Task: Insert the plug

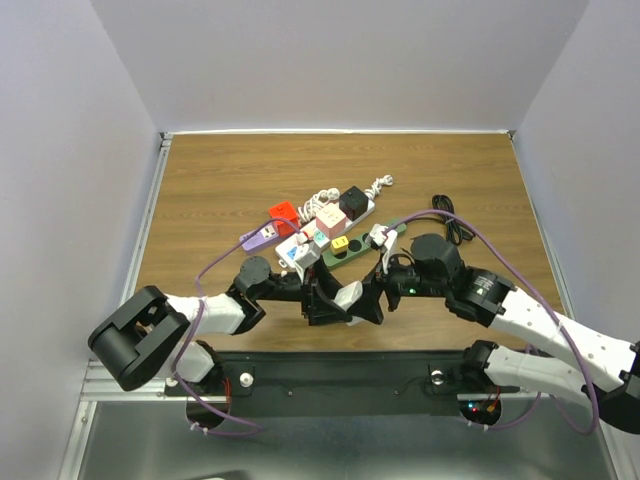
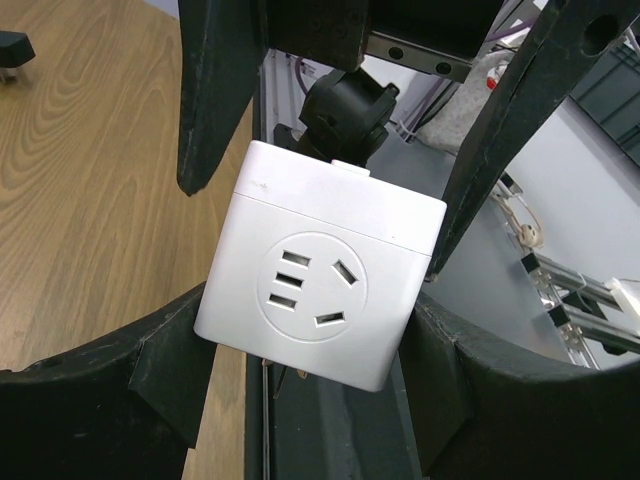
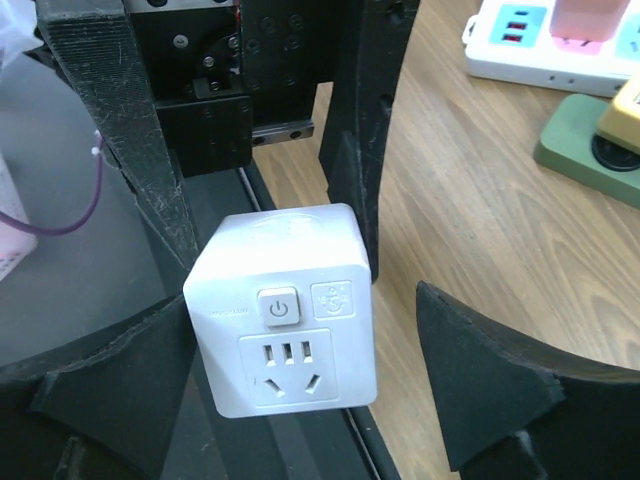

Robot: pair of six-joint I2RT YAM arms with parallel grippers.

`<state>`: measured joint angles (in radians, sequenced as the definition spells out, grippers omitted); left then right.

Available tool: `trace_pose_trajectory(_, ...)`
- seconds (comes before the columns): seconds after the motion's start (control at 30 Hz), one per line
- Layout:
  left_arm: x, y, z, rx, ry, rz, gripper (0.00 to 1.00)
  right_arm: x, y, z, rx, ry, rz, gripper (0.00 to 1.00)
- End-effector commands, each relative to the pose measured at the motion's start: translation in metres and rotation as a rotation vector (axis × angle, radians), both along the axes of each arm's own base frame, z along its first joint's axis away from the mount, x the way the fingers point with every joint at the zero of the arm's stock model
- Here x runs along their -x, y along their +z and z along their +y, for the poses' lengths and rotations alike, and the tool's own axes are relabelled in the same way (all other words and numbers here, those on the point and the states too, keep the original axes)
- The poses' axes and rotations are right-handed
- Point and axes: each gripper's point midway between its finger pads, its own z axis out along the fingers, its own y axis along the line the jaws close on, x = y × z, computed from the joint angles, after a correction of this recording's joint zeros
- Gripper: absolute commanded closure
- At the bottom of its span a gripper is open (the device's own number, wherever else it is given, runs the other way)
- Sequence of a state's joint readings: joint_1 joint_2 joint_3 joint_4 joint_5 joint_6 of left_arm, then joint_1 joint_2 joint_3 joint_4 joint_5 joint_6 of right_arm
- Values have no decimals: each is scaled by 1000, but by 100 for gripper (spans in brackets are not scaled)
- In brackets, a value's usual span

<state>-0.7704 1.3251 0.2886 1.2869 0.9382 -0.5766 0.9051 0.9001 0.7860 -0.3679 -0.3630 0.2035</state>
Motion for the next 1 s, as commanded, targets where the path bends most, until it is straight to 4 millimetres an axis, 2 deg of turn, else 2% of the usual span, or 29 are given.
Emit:
trace_pose_trajectory(0.0, 21, 102, 19, 422, -11, -462, 100, 5, 7, 14, -59, 55, 11, 14)
trace_pose_trajectory(0.1, 22, 104, 20, 425, -4, -468, 100, 12, 4, 14, -62, 76, 39, 23)
trace_pose_trajectory(0.23, 20, 103, 20, 420, 7, -468, 100, 17, 4, 14, -72, 87, 66, 48)
trace_pose_trajectory(0.27, 18, 102, 20, 417, 14, -464, 100, 18, 2, 14, -70, 86, 75, 56)
trace_pose_trajectory(0.3, 14, 98, 17, 394, 24, -450, 100, 17, 2, 13, -72, 72, 87, 85)
trace_pose_trajectory(0.33, 11, 96, 15, 379, 37, -444, 100, 16, 1, 13, -70, 58, 92, 96)
trace_pose_trajectory(0.37, 4, 97, 13, 370, 68, -435, 100, 13, -1, 11, -68, 36, 86, 100)
trace_pose_trajectory(0.47, -11, 88, 12, 318, 150, -425, 75, 1, 3, 4, -81, -59, 58, 100)
trace_pose_trajectory(0.5, -14, 85, 12, 297, 170, -413, 56, -1, 6, 1, -97, -94, 51, 100)
trace_pose_trajectory(0.57, -24, 82, 13, 274, 231, -419, 31, -17, 8, -8, -95, -199, 9, 100)
trace_pose_trajectory(0.6, -28, 80, 14, 262, 252, -417, 13, -21, 10, -12, -102, -233, -7, 100)
trace_pose_trajectory(0.63, -32, 75, 15, 231, 275, -402, 5, -25, 15, -17, -115, -266, -27, 100)
trace_pose_trajectory(0.73, -53, 67, 21, 180, 402, -392, 3, -41, 18, -30, -119, -380, -73, 100)
trace_pose_trajectory(0.83, -64, 60, 30, 149, 464, -383, 2, -64, 21, -43, -106, -514, -135, 100)
trace_pose_trajectory(0.9, -71, 54, 39, 133, 502, -378, 2, -75, 12, -42, -51, -541, -147, 100)
trace_pose_trajectory(0.93, -75, 51, 43, 123, 526, -373, 2, -80, 16, -42, -41, -552, -166, 100)
trace_pose_trajectory(0.97, -78, 48, 46, 113, 548, -365, 2, -87, 8, -39, 2, -567, -169, 100)
